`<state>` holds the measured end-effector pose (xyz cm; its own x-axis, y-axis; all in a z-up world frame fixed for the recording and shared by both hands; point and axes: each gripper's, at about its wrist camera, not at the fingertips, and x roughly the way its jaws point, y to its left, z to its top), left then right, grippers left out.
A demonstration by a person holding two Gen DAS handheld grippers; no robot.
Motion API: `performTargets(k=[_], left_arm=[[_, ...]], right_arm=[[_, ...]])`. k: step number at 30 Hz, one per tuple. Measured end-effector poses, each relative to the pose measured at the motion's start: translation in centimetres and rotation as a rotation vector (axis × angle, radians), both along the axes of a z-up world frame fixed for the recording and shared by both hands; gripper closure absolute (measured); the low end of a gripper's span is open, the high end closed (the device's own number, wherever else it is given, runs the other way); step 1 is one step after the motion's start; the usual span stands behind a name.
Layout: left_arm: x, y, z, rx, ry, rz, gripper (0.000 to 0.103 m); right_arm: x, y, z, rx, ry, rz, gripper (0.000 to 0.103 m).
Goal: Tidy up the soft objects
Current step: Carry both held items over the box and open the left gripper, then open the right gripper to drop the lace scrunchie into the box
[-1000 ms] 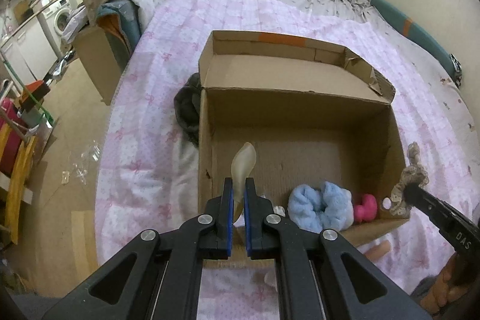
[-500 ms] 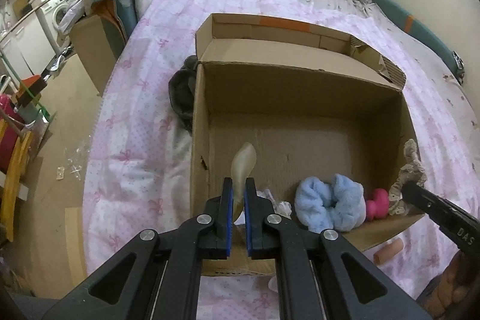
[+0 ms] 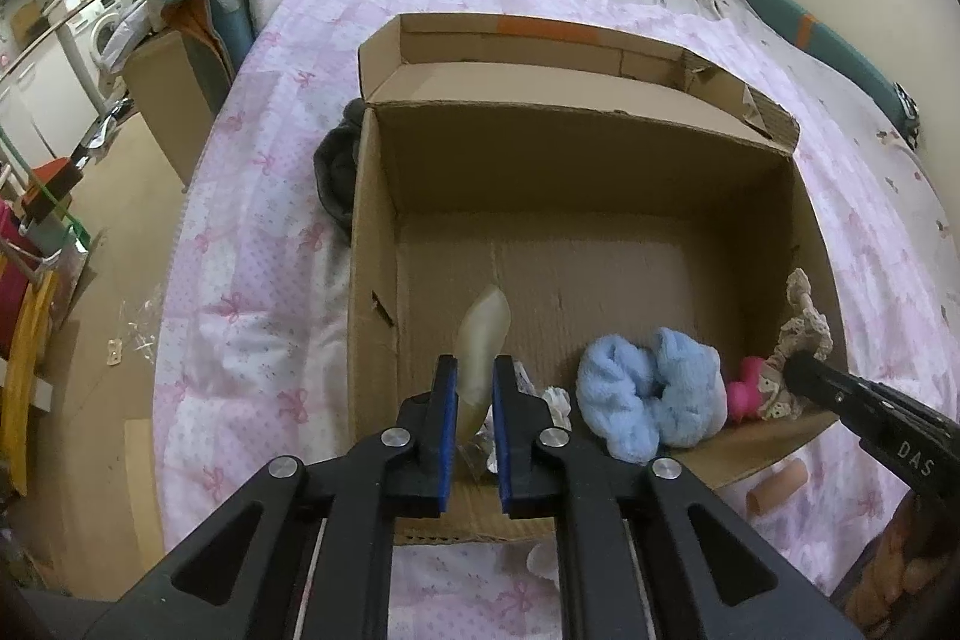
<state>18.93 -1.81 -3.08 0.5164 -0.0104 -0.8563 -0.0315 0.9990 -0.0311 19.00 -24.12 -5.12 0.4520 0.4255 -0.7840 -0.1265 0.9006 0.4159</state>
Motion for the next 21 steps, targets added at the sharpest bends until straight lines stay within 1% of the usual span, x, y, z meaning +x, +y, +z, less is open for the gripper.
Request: performTargets(k=[4, 9, 10, 11, 12, 13, 14, 15, 17, 21], left_arm=[[-0.1, -0.2, 0.2, 0.004, -0.015, -0.004, 0.089], [-0.2, -0.2, 0.3, 0.01, -0.014, -0.004, 0.084], [-0.2, -0.2, 0.3, 0.01, -0.015, -0.003, 0.081], [-0.2, -0.2, 0.3, 0.01, -0.018, -0.001, 0.073], [-0.2, -0.2, 0.4, 0.01, -0.023, 0.003, 0.062], [-0.3, -0.1, 0.5, 0.011, -0.029, 0.009, 0.055], [-0.4, -0.1, 0.7, 0.011, -0.037, 0.012, 0.044], [-0.5, -0.1, 0.9, 0.009, -0.051, 0.015, 0.039], [-0.6, -0.2, 1.2, 0.007, -0.063, 0.006, 0.038], [-0.7, -0.5, 1.2, 0.026, -0.062, -0.003, 0.038]], right_arm=[[0.1, 0.2, -0.1, -0.008, 0.006, 0.0, 0.093], [0.2, 0.4, -0.2, -0.015, 0.007, 0.003, 0.093], [0.2, 0.4, -0.2, -0.015, 0.007, 0.003, 0.093], [0.2, 0.4, -0.2, -0.016, 0.007, 0.004, 0.093], [0.2, 0.4, -0.2, -0.016, 0.007, 0.004, 0.093], [0.2, 0.4, -0.2, -0.016, 0.007, 0.005, 0.093], [0.2, 0.4, -0.3, -0.017, 0.008, 0.006, 0.093], [0.2, 0.5, -0.3, -0.019, 0.007, 0.007, 0.093], [0.2, 0.5, -0.4, -0.02, 0.007, 0.008, 0.093], [0.1, 0.5, -0.4, -0.017, 0.009, 0.007, 0.093]])
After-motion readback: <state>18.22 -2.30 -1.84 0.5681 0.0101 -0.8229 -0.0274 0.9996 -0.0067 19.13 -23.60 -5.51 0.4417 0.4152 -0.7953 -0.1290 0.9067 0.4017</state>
